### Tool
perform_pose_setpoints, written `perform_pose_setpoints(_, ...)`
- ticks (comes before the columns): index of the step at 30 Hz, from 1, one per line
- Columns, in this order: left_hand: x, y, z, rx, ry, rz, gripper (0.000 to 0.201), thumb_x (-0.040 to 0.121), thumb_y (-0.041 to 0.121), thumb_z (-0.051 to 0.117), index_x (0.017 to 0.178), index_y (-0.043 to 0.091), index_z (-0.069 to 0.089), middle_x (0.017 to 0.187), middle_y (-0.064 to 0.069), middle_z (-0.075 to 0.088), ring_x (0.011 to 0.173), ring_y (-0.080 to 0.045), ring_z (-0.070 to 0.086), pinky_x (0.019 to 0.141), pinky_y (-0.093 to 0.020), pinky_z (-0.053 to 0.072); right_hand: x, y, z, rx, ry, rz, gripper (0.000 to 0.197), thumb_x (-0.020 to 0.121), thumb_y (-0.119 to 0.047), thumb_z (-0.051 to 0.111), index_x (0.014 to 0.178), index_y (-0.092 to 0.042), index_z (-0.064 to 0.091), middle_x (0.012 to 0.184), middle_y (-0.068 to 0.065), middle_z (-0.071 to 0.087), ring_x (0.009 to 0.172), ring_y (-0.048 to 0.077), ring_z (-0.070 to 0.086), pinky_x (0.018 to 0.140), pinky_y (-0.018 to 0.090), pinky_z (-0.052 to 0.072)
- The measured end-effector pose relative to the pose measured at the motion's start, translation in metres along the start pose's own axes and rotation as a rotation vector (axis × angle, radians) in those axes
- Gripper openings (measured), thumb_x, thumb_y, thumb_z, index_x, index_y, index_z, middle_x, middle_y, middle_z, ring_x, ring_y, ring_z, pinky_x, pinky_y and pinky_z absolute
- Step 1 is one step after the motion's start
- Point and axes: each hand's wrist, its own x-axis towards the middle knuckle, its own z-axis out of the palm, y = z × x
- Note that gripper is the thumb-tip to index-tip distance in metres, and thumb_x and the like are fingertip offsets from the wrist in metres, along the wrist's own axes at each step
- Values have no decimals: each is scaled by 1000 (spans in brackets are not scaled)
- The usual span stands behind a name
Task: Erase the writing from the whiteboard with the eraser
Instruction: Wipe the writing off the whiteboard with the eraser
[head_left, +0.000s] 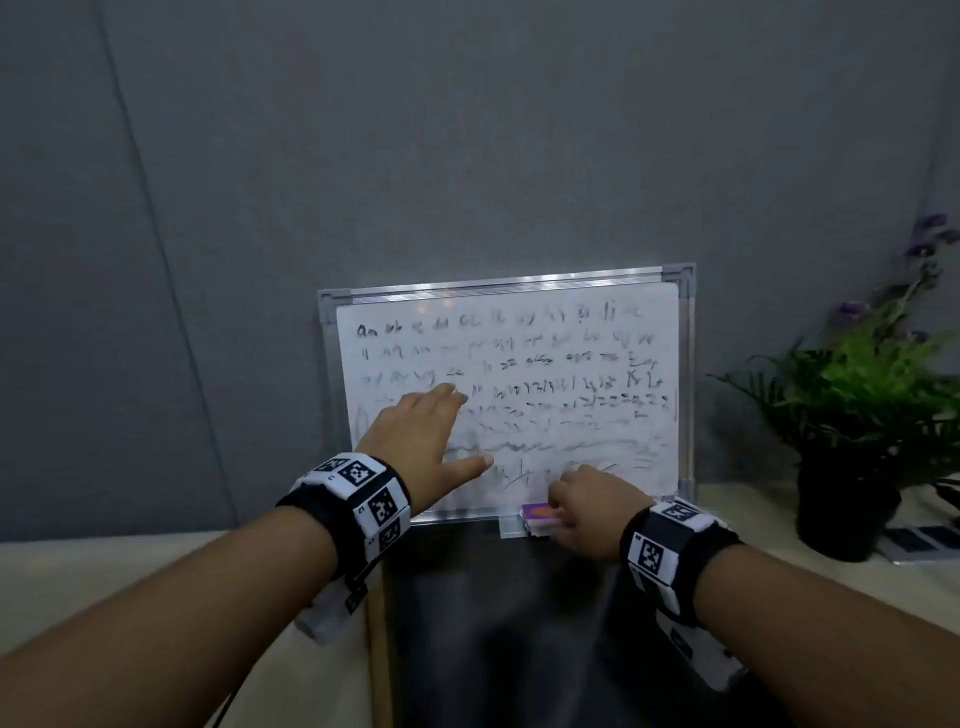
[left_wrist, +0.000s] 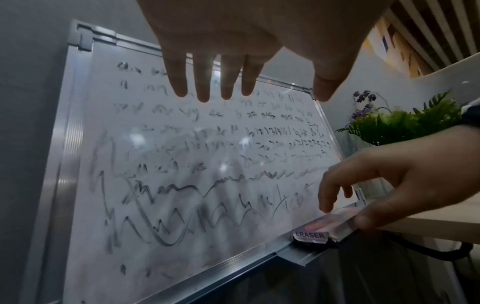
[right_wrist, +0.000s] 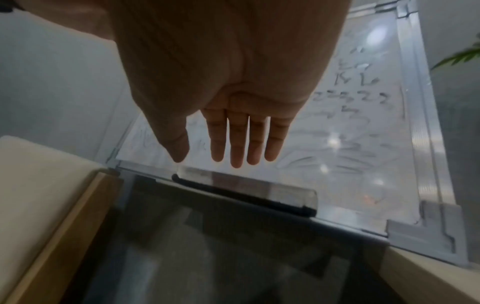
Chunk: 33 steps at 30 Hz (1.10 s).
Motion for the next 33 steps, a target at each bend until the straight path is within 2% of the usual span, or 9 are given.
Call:
perform_pose_setpoints(3, 6, -4, 8, 10, 17, -5, 78, 85, 67, 47, 148, 25, 26, 158, 5, 18, 141, -17, 23, 114, -37, 24, 3, 5, 9, -52, 0, -1, 39, 89, -47, 49, 110, -14, 55, 113, 8, 55, 109, 26, 46, 87, 36, 41)
perform_pose_setpoints(10, 8, 0, 22, 5, 42, 10, 79, 85, 68, 46, 149, 26, 24, 159, 5, 14, 143, -16, 18, 115, -37, 21, 2, 11, 18, -70, 35, -44, 35, 85, -40, 59, 109, -16, 49, 115, 6, 51, 108, 25, 46, 87, 34, 39)
perform_pose_setpoints(16, 5, 1, 29, 21, 16, 6, 81, 84, 70, 44, 149, 26, 22, 160, 5, 10, 144, -17, 16, 116, -38, 21, 5, 13, 19, -111, 56, -65, 29, 87, -26, 56, 112, -12, 51, 118, 9, 52, 109, 27, 47, 88, 34, 40)
perform_pose_setpoints(19, 4, 1, 30, 11, 8, 6, 81, 84, 70, 43, 149, 27, 21, 160, 5, 10, 144, -17, 16, 116, -38, 21, 6, 12, 20, -161, 65, -96, 29, 84, -21, 55, 110, -9, 54, 113, 12, 55, 105, 29, 50, 86, 36, 42)
perform_pose_setpoints(23, 1, 3, 31, -4, 0, 6, 80, 85, 69, 43, 149, 26, 22, 160, 5, 11, 144, -16, 17, 115, -37, 21, 6, 9, 20, -237, 102, -133, 28, 68, -20, 71, 90, -7, 62, 87, 13, 63, 82, 31, 59, 68, 36, 49)
perform_pose_setpoints(25, 0, 4, 32, -14, -8, 7, 79, 86, 67, 45, 149, 25, 23, 159, 5, 13, 143, -15, 17, 114, -36, 20, 7, 8, 20, -231, 102, -127, 26, 68, -19, 69, 90, -6, 63, 86, 13, 63, 81, 31, 59, 67, 37, 50)
perform_pose_setpoints(26, -1, 5, 33, -20, -12, 10, 78, 86, 66, 45, 149, 25, 24, 159, 5, 15, 143, -15, 18, 114, -35, 19, 7, 9, 21, -246, 118, -140, 26, 62, -21, 72, 83, -7, 64, 80, 11, 63, 75, 30, 60, 62, 36, 50)
perform_pose_setpoints(29, -2, 11, 37, -37, -44, 25, 75, 87, 62, 48, 148, 23, 27, 156, 5, 24, 140, -15, 23, 113, -34, 22, 10, 12, 22, -240, 164, -161, 36, 31, -29, 80, 57, -16, 58, 54, 1, 54, 48, 20, 53, 41, 24, 42)
perform_pose_setpoints(33, 1, 18, 53, -152, -153, 4, 71, 86, 58, 55, 144, 22, 34, 145, 1, 42, 133, -16, 35, 109, -32, 31, 8, 7, 15, -255, 324, -242, 37, 31, -28, 80, 57, -13, 58, 53, 2, 53, 47, 20, 51, 41, 24, 41)
